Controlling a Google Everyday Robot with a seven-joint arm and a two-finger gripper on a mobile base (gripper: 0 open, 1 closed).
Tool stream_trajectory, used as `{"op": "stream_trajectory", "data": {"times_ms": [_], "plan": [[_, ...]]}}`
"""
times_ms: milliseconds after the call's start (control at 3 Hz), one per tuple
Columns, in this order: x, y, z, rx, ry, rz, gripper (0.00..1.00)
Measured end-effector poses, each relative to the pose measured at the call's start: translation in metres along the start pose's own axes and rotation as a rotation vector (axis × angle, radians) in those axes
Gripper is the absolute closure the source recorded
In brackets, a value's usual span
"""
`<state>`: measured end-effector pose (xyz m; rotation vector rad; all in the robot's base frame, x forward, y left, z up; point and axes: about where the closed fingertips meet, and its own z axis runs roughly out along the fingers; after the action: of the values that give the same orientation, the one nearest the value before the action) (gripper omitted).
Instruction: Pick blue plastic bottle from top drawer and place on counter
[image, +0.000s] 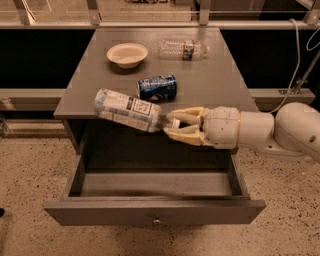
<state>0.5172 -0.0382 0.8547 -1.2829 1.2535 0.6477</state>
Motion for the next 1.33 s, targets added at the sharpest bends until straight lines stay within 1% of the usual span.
{"op": "stream_trajectory", "data": {"times_ms": [333,667,1000,1333], "plan": [[-0.012,-0.039,-0.027,0.087,0.095,0.028,1.0],[0.003,-0.1,-0.071,0.184,0.201,0.142,1.0],[0.032,-0.143,-0.102,0.239,0.273,0.248,1.0],[0.053,-0.168,-0.132,0.323,0.3,0.345,1.0]]}}
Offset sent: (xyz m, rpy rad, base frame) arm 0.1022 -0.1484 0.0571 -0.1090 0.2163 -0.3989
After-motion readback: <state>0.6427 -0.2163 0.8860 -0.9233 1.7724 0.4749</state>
